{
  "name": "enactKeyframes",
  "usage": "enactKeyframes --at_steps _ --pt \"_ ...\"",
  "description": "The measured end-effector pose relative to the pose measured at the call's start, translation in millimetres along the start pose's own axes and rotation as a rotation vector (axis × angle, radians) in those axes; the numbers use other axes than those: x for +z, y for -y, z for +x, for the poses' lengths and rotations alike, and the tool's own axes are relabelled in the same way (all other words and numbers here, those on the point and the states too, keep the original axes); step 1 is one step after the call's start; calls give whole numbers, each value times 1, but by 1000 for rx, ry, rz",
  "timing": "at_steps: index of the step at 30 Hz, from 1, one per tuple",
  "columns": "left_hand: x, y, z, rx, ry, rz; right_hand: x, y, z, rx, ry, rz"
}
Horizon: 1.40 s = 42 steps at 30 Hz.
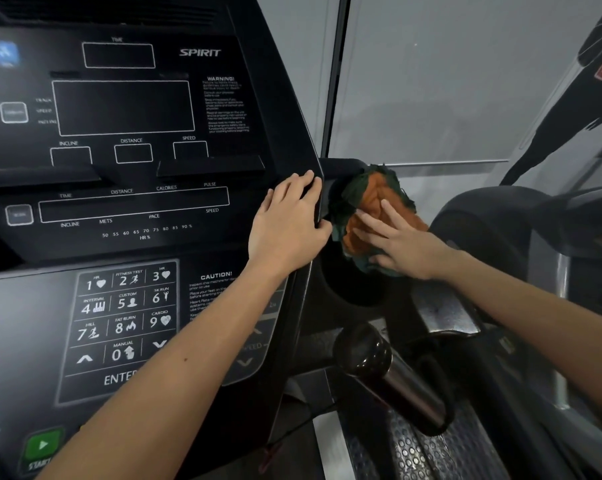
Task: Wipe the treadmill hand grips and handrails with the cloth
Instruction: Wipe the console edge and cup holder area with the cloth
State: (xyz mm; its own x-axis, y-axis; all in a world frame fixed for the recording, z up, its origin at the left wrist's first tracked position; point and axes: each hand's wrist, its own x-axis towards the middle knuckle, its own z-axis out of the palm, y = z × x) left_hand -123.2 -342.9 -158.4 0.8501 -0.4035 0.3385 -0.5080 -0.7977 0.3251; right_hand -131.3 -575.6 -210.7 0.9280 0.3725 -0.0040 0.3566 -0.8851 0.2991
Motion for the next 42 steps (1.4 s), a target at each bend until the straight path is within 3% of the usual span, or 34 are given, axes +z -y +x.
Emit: enactKeyframes --at_steps 4,7,13,19,24,29,36,39,42 --pt "1 1 0 2 10 4 4 13 -32 -11 -177 231" --pt "1 1 0 3 10 7 -6 18 -42 38 -165 350" --pt "-1 -1 -1 -6 6 2 -9 17 5 -5 -147 275" --pt "-1 1 -1 -6 3 -11 -3 27 -28 46 -36 245" --pt "1 1 1 1 -3 -11 -21 55 -72 13 -71 528" --pt "2 0 0 1 -6 -1 -13 86 -56 10 -82 844" --pt "2 1 0 2 -10 -3 -18 105 -11 55 -7 935" --pt "2 1 0 2 -13 -8 -18 109 5 60 -79 999" --pt "3 1 0 6 -24 -5 -16 101 18 105 -80 887"
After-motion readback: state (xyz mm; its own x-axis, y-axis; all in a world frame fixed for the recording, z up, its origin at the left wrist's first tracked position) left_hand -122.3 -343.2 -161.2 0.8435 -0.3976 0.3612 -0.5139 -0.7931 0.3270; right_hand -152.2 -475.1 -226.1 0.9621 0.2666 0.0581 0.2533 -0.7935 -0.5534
